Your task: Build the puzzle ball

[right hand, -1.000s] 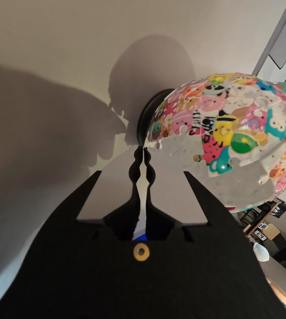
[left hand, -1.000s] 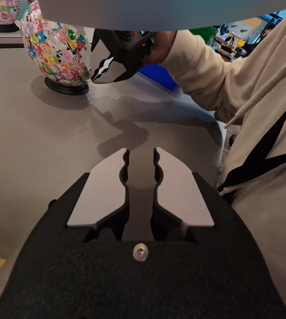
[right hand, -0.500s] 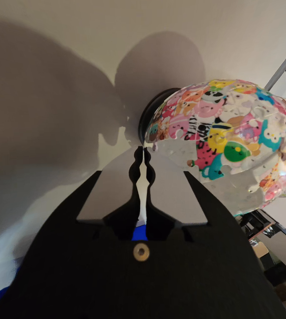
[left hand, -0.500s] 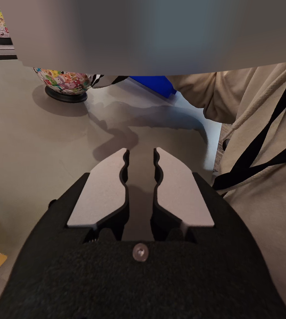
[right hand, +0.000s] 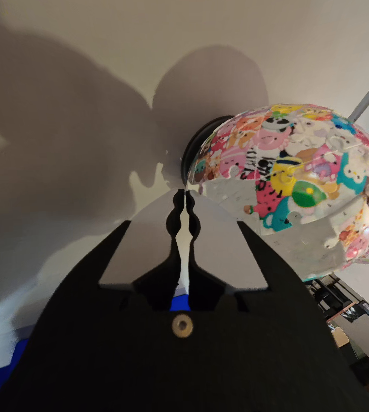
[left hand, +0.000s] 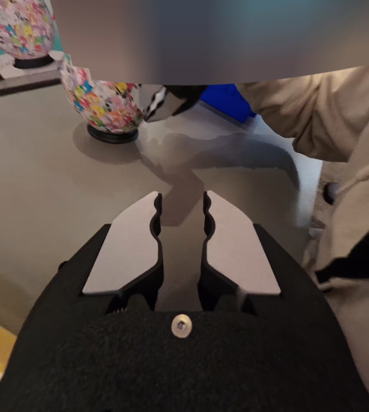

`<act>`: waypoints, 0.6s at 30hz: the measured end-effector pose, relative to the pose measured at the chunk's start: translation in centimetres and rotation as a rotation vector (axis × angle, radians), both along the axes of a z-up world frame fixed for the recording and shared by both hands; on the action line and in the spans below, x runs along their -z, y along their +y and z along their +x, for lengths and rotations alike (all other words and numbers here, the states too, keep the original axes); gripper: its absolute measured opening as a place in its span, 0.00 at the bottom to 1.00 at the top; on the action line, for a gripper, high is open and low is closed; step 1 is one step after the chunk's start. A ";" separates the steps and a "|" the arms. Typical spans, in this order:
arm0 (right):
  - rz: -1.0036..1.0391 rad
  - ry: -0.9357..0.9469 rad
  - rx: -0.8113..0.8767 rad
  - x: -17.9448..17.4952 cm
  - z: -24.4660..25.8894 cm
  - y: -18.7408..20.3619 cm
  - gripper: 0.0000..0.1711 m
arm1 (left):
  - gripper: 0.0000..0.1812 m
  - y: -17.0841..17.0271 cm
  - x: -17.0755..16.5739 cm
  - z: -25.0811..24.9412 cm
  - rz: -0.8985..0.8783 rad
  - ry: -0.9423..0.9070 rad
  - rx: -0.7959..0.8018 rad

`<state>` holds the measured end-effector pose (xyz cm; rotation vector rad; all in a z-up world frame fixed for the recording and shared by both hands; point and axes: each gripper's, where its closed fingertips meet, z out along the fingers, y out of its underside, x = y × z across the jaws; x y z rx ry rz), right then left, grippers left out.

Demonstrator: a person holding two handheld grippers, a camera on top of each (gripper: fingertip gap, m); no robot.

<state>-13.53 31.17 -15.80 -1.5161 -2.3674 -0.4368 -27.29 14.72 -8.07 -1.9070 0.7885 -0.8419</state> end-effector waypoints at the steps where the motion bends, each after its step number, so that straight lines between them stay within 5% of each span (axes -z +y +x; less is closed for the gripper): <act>1: 0.016 0.020 -0.002 0.0 0.0 0.0 0.01 | 0.21 0.9 -0.7 0.1 0.005 0.027 0.008; 8: 0.078 0.116 -0.013 -0.1 0.5 0.1 0.01 | 0.35 5.2 -3.7 1.4 -0.134 0.059 0.082; 18: -0.040 0.016 -0.066 -0.1 0.6 0.1 0.01 | 0.35 6.5 -3.8 3.0 -0.185 0.052 0.081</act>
